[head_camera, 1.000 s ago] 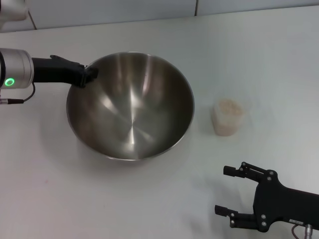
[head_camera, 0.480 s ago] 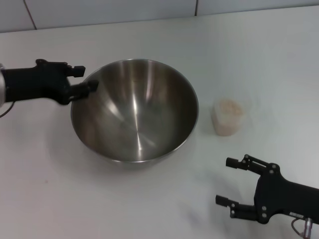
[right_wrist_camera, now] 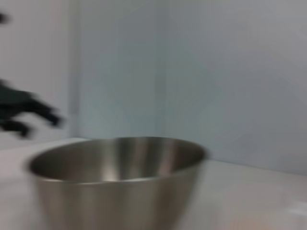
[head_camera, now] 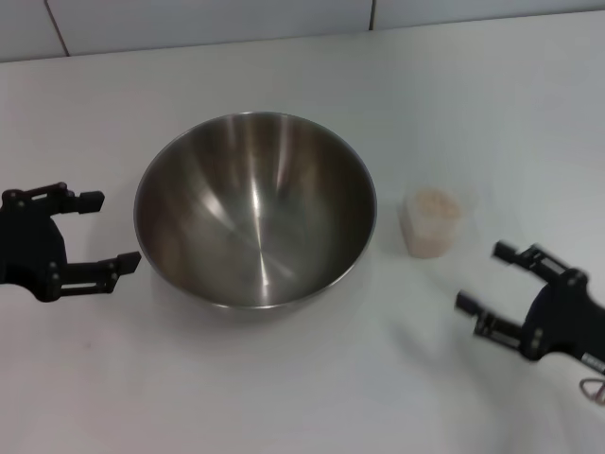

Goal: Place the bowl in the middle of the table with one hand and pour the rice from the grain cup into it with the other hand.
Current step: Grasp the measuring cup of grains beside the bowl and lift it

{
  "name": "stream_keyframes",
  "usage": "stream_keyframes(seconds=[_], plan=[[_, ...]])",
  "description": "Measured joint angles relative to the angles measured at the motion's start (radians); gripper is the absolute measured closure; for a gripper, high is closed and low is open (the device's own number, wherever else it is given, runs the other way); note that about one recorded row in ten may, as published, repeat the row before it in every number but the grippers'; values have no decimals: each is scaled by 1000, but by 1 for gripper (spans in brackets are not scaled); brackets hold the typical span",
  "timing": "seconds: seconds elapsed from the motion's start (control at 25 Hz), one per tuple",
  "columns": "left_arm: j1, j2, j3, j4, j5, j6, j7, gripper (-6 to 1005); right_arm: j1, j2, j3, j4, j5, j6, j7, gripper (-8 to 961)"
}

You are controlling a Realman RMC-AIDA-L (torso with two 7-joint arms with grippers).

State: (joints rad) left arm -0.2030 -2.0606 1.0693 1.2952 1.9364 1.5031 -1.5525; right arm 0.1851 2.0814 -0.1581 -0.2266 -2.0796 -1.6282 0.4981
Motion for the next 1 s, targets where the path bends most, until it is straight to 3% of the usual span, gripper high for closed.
stream_keyframes(seconds=[0.04, 0.12, 0.24, 0.56, 1.0], plan=[[0, 0, -1, 1, 1, 3, 1, 233, -2, 1, 90, 20, 0, 43, -18, 128], [2, 1, -3, 3, 2, 13, 5, 157, -2, 1, 130, 31, 0, 63, -28, 128], [1, 1, -5, 4, 2, 16, 5, 154, 11, 2, 275, 72, 0, 158, -47, 128], [-8, 0, -5, -1, 2, 15, 5, 152, 69, 3, 314, 120, -1, 278, -100, 127], [-9, -1, -5, -2, 12, 14, -3, 152, 130, 5, 358, 166, -1, 338, -174, 128]])
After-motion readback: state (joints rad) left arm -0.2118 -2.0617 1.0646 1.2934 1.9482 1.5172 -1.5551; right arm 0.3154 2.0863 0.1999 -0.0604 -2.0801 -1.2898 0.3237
